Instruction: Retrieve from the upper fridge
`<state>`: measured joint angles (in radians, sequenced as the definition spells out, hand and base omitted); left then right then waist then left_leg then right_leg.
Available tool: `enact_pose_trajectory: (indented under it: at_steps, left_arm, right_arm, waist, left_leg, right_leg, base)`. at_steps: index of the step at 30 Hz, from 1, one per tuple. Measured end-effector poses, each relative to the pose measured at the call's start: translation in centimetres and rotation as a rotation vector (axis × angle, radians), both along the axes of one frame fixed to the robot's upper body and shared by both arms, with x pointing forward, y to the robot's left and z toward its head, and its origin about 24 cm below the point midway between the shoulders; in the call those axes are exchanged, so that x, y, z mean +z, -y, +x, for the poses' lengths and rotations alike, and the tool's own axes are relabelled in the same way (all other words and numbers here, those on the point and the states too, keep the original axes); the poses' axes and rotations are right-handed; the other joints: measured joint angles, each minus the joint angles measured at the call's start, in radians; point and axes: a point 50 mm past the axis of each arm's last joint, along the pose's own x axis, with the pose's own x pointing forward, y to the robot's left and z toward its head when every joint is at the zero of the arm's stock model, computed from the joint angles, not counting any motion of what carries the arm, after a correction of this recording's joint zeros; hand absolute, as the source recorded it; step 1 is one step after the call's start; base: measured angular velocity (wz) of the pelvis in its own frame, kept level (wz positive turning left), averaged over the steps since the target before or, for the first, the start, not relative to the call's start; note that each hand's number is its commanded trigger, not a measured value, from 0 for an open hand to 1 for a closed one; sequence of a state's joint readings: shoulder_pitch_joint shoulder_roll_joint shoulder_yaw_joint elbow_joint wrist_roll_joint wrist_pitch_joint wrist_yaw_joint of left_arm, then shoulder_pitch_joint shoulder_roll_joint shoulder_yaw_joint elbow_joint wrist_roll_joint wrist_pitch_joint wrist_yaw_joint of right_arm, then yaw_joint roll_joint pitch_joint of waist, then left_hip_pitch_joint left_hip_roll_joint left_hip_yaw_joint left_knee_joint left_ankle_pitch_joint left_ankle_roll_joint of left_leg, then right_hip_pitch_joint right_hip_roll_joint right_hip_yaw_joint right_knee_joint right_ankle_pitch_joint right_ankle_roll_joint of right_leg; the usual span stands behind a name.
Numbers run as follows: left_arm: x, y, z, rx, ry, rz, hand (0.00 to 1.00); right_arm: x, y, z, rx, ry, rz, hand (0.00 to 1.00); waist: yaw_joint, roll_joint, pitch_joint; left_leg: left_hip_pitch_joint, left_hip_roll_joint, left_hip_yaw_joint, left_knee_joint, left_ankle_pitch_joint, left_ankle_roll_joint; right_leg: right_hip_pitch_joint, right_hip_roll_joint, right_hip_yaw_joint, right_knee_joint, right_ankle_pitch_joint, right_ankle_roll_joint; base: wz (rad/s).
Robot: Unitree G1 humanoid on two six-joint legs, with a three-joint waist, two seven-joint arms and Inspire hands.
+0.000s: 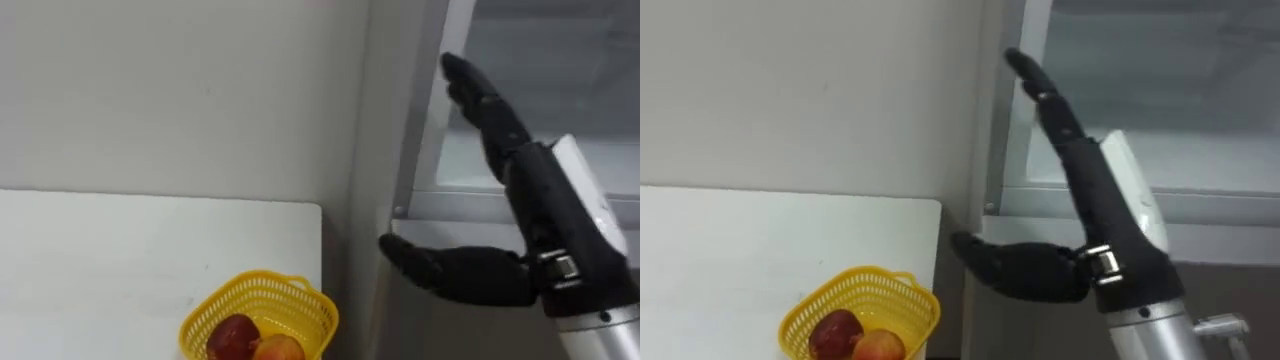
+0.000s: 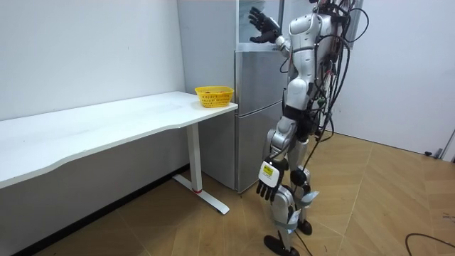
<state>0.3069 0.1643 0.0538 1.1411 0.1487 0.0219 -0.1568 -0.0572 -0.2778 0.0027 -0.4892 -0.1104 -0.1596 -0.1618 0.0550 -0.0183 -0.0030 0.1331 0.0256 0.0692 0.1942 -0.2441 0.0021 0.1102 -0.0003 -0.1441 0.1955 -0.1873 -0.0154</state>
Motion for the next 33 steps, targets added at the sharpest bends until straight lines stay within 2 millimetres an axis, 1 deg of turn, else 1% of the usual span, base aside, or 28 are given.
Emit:
enact_pose_trajectory:
  at_steps: [2, 4, 6, 8, 10, 11, 12, 13, 14, 15, 16, 17, 18, 19, 23, 24, 26, 28, 29, 31, 32, 33]
  left_arm:
    - [0.0, 0.2, 0.0, 0.003, -0.001, -0.002, 0.0]
    - [-0.1, 0.4, -0.3, 0.007, -0.005, -0.008, 0.0]
    - [-0.1, 0.5, -0.5, 0.009, -0.015, -0.014, 0.0]
    - [-0.2, 0.7, -0.9, 0.014, -0.03, -0.018, 0.0]
    - [-0.2, 0.7, -0.7, 0.013, -0.028, -0.018, 0.0]
    - [-0.2, 0.7, -0.7, 0.013, -0.027, -0.018, 0.0]
    - [-0.2, 0.7, -0.7, 0.012, -0.03, -0.019, 0.0]
    - [-0.2, 0.7, -0.5, 0.011, -0.029, -0.02, 0.0]
    - [-0.2, 0.7, -0.5, 0.013, -0.028, -0.02, 0.0]
    - [-0.2, 0.7, -0.5, 0.017, -0.027, -0.019, 0.0]
    - [-0.2, 0.7, -0.5, 0.021, -0.026, -0.019, 0.0]
    - [-0.2, 0.7, -0.5, 0.024, -0.026, -0.02, 0.0]
    - [-0.2, 0.7, -0.6, 0.035, -0.025, -0.021, 0.0]
    - [-0.2, 0.7, -0.6, 0.047, -0.027, -0.022, 0.0]
    - [-0.2, 0.8, -0.9, 0.053, -0.033, -0.027, 0.0]
    - [-0.3, 0.9, -1.0, 0.046, -0.036, -0.027, 0.0]
    - [-0.3, 1.0, -1.0, 0.045, -0.037, -0.022, 0.0]
    - [-0.3, 1.0, -1.1, 0.049, -0.037, -0.012, 0.0]
    - [-0.3, 1.0, -1.1, 0.049, -0.036, -0.008, 0.0]
    - [-0.3, 0.9, -1.1, 0.048, -0.033, 0.008, 0.0]
    - [-0.3, 1.0, -1.1, 0.043, -0.035, 0.011, 0.0]
    - [-0.3, 1.0, -1.1, 0.041, -0.033, 0.015, 0.0]
  right_arm:
    - [-0.1, 1.0, -0.3, -0.039, 0.01, 0.031, 0.0]
    - [-0.9, 2.4, -0.9, -0.105, -0.023, 0.063, 0.0]
    - [-1.6, 3.4, -1.3, -0.15, -0.051, 0.101, 0.0]
    - [-2.2, 4.2, -1.8, -0.199, -0.066, 0.139, 0.0]
    - [-3.8, 5.3, -2.1, -0.266, -0.125, 0.177, 0.0]
    - [-4.3, 5.5, -2.1, -0.281, -0.146, 0.181, 0.0]
    - [-5.3, 5.9, -2.1, -0.306, -0.189, 0.186, 0.0]
    - [-6.1, 6.1, -2.1, -0.325, -0.227, 0.189, 0.0]
    - [-6.6, 6.2, -2.2, -0.332, -0.246, 0.192, 0.0]
    - [-7.4, 6.5, -2.3, -0.346, -0.284, 0.201, 0.0]
    - [-8.2, 6.8, -2.6, -0.362, -0.317, 0.21, 0.0]
    - [-8.5, 6.9, -2.6, -0.368, -0.331, 0.219, 0.0]
    - [-8.9, 7.0, -2.7, -0.373, -0.349, 0.249, 0.0]
    - [-9.1, 7.0, -2.7, -0.371, -0.357, 0.286, 0.0]
    - [-9.7, 7.2, -2.8, -0.357, -0.372, 0.438, 0.0]
    - [-10.2, 7.3, -2.9, -0.359, -0.391, 0.479, 0.0]
    - [-11.3, 7.4, -3.4, -0.384, -0.433, 0.519, 0.0]
    - [-13.0, 7.7, -3.9, -0.405, -0.498, 0.599, 0.0]
    - [-13.5, 7.8, -4.1, -0.411, -0.518, 0.629, 0.0]
    - [-15.3, 8.4, -4.9, -0.434, -0.585, 0.763, 0.0]
    - [-15.8, 8.5, -5.0, -0.44, -0.598, 0.797, 0.0]
    - [-16.4, 8.8, -5.2, -0.451, -0.614, 0.872, 0.0]
  waist:
    - [-0.013, 0.007, -0.0002]
    - [-0.035, 0.011, -0.0013]
    - [-0.048, 0.014, -0.0021]
    - [-0.055, 0.022, -0.0014]
    - [-0.064, 0.023, -0.0024]
    - [-0.07, 0.023, -0.0025]
    - [-0.072, 0.026, -0.0026]
    - [-0.072, 0.025, -0.0008]
    - [-0.073, 0.027, -0.0022]
    - [-0.076, 0.029, -0.0041]
    - [-0.076, 0.029, -0.0042]
    - [-0.078, 0.029, -0.0039]
    - [-0.079, 0.03, -0.0041]
    - [-0.082, 0.029, -0.004]
    - [-0.101, 0.02, -0.0033]
    - [-0.103, 0.017, -0.0031]
    - [-0.103, 0.015, -0.004]
    - [-0.102, 0.017, -0.0032]
    - [-0.102, 0.016, -0.0033]
    - [-0.102, 0.015, -0.0015]
    - [-0.103, 0.016, -0.0012]
    - [-0.106, 0.014, -0.0009]
  left_leg:
    - [-0.001, 0.001, 0.008, -0.001, 0.0, 0.0]
    - [0.001, 0.001, 0.013, -0.001, 0.0, 0.0]
    - [0.003, 0.001, 0.014, -0.005, 0.0, 0.0]
    - [0.006, 0.001, 0.023, -0.006, 0.0, 0.0]
    - [0.011, 0.002, 0.033, -0.009, 0.0, 0.0]
    - [0.011, 0.002, 0.037, -0.01, 0.0, 0.0]
    - [0.012, 0.002, 0.045, -0.013, 0.0, 0.0]
    - [0.012, 0.002, 0.058, -0.014, 0.0, 0.0]
    - [0.012, 0.003, 0.064, -0.014, 0.0, 0.0]
    - [0.013, 0.003, 0.07, -0.014, 0.0, 0.0]
    - [0.015, 0.003, 0.078, -0.014, 0.0, 0.0]
    - [0.015, 0.004, 0.084, -0.014, 0.0, 0.0]
    - [0.013, 0.004, 0.095, -0.014, 0.0, 0.0]
    - [0.012, 0.005, 0.096, -0.014, 0.0, 0.0]
    - [0.017, 0.005, 0.097, -0.013, 0.0, 0.0]
    - [0.018, 0.004, 0.098, -0.013, 0.0, 0.0]
    - [0.018, 0.005, 0.098, -0.013, 0.0, 0.0]
    - [0.018, 0.005, 0.098, -0.013, 0.0, 0.0]
    - [0.018, 0.005, 0.098, -0.013, 0.0, 0.0]
    - [0.017, 0.004, 0.098, -0.013, 0.0, 0.0]
    - [0.016, 0.004, 0.099, -0.013, 0.0, 0.0]
    - [0.015, 0.004, 0.099, -0.013, 0.0, 0.0]
  right_leg:
    - [-0.007, 0.001, 0.005, 0.007, 0.0, 0.0]
    - [-0.007, 0.001, 0.008, 0.007, 0.0, 0.0]
    - [-0.008, 0.001, 0.011, 0.007, 0.0, 0.0]
    - [-0.01, 0.002, 0.02, 0.007, 0.0, 0.0]
    - [-0.015, 0.004, 0.035, 0.007, 0.0, 0.0]
    - [-0.021, 0.004, 0.039, 0.008, 0.0, 0.0]
    - [-0.027, 0.006, 0.053, 0.01, 0.0, 0.0]
    - [-0.033, 0.008, 0.063, 0.012, 0.0, 0.0]
    - [-0.038, 0.008, 0.065, 0.012, 0.0, 0.0]
    - [-0.043, 0.009, 0.077, 0.013, 0.0, 0.0]
    - [-0.045, 0.011, 0.088, 0.015, 0.0, 0.0]
    - [-0.047, 0.012, 0.09, 0.017, 0.0, 0.0]
    - [-0.056, 0.013, 0.102, 0.024, 0.0, 0.0]
    - [-0.058, 0.015, 0.111, 0.025, 0.0, 0.0]
    - [-0.055, 0.015, 0.113, 0.018, 0.0, 0.0]
    - [-0.054, 0.015, 0.113, 0.008, 0.0, 0.0]
    - [-0.054, 0.016, 0.113, 0.008, 0.0, 0.0]
    - [-0.056, 0.016, 0.113, 0.009, 0.0, 0.0]
    - [-0.057, 0.016, 0.115, 0.009, 0.0, 0.0]
    - [-0.057, 0.016, 0.115, 0.008, 0.0, 0.0]
    - [-0.058, 0.016, 0.116, 0.008, 0.0, 0.0]
    - [-0.059, 0.016, 0.116, 0.009, 0.0, 0.0]
  base:
    - [-0.13]
    - [-0.05]
    - [-0.06]
    - [-0.12]
    - [-0.14]
    - [-0.19]
    - [-0.25]
    - [-0.28]
    - [-0.28]
    - [-0.24]
    - [-0.24]
    - [-0.27]
    - [-0.29]
    - [-0.26]
    - [-0.05]
    - [0.0]
    - [0.0]
    - [-0.02]
    - [0.0]
    - [0.0]
    - [0.0]
    - [0.0]
